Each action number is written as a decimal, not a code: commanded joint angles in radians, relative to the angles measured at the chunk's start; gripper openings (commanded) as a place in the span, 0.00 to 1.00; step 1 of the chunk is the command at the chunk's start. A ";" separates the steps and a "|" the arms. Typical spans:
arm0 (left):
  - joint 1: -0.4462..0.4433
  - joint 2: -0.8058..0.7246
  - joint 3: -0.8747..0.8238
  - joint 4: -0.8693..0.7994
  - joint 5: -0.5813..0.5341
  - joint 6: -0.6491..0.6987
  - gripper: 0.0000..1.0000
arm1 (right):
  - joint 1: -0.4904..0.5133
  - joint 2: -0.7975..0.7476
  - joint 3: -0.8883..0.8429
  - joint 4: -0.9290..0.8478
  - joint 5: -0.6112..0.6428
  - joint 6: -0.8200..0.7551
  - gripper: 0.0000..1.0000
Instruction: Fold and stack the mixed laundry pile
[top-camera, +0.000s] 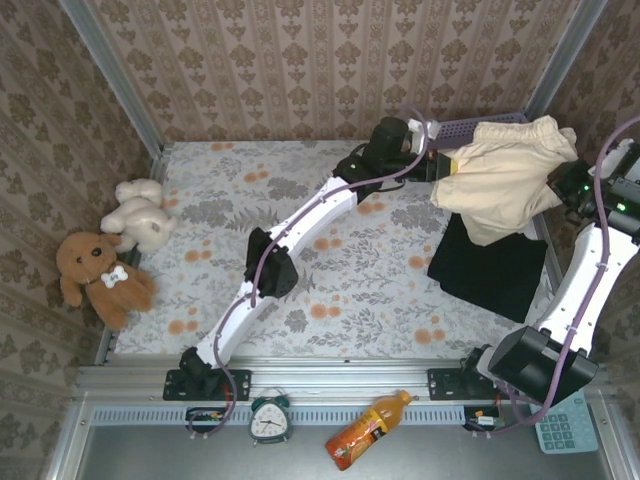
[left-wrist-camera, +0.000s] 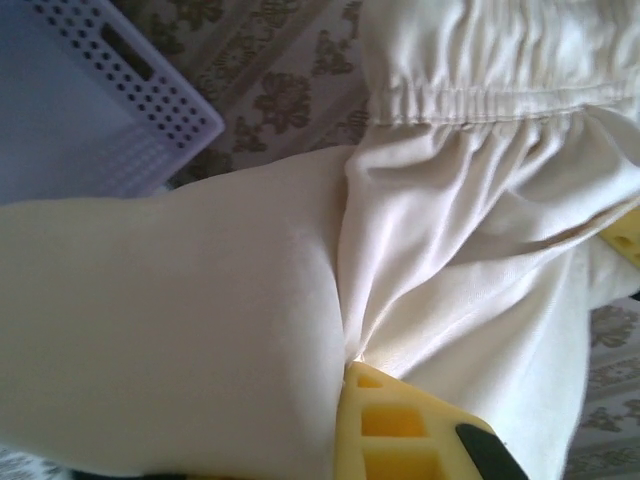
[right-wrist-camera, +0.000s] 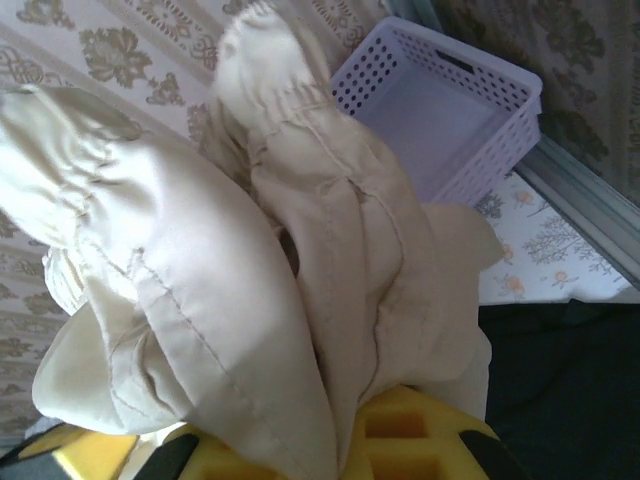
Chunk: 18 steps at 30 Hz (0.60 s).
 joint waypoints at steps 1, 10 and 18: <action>-0.006 0.045 -0.007 0.062 0.024 -0.058 0.00 | -0.037 -0.019 -0.031 0.064 0.009 0.027 0.00; -0.072 0.151 -0.121 0.072 0.089 -0.092 0.00 | -0.042 -0.194 -0.519 0.169 0.162 0.045 0.00; -0.091 0.072 -0.324 0.081 0.100 -0.057 0.35 | -0.049 -0.230 -0.653 0.156 0.252 0.034 0.61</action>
